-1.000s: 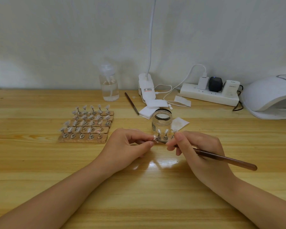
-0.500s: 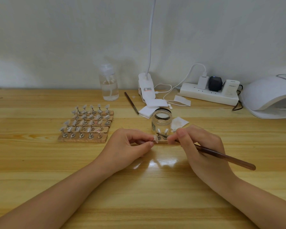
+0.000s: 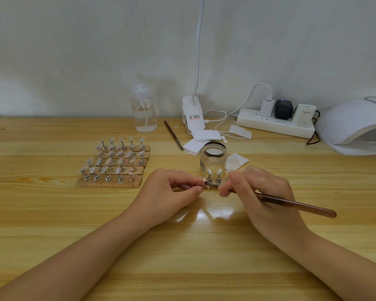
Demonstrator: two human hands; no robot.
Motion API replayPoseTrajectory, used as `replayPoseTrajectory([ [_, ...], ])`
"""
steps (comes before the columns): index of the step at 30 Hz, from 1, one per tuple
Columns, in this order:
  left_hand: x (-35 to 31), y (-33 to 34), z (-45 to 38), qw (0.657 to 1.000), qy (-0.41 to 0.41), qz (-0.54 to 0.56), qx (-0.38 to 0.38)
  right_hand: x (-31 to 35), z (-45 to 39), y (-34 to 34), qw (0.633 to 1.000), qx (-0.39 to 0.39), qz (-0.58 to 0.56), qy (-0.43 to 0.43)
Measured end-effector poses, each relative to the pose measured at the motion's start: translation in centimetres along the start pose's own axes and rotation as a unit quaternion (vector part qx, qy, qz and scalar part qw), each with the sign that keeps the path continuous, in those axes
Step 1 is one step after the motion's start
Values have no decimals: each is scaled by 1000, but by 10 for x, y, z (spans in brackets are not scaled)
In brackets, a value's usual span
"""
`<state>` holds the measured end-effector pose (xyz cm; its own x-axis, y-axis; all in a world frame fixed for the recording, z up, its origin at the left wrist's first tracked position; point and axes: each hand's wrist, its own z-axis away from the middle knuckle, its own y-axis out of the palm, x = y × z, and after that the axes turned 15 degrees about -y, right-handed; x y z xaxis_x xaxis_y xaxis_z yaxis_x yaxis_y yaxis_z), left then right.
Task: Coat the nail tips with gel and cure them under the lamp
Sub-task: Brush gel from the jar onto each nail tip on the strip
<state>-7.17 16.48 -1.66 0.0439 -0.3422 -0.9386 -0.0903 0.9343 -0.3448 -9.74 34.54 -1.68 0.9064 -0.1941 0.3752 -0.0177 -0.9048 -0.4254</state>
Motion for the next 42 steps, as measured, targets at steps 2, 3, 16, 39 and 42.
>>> replayPoseTrajectory([
  [2, 0, 0, 0, 1000, 0, -4, -3, 0, 1, 0, 1000, -7, -10, 4],
  [3, 0, 0, 0, 1000, 2, -5, -2, 0, 1, -1, 1000, -13, -20, 11],
  [16, -2, -1, 2, 1000, 11, -22, -1, 1, -2, 0, 1000, 1, 6, 8],
  [39, -1, 1, 1, 1000, -2, 0, 7, 0, -1, 0, 1000, 0, 2, 4],
  [42, 0, 1, 0, 1000, -7, 2, 4, 0, -1, 1, 1000, 4, 7, 2],
])
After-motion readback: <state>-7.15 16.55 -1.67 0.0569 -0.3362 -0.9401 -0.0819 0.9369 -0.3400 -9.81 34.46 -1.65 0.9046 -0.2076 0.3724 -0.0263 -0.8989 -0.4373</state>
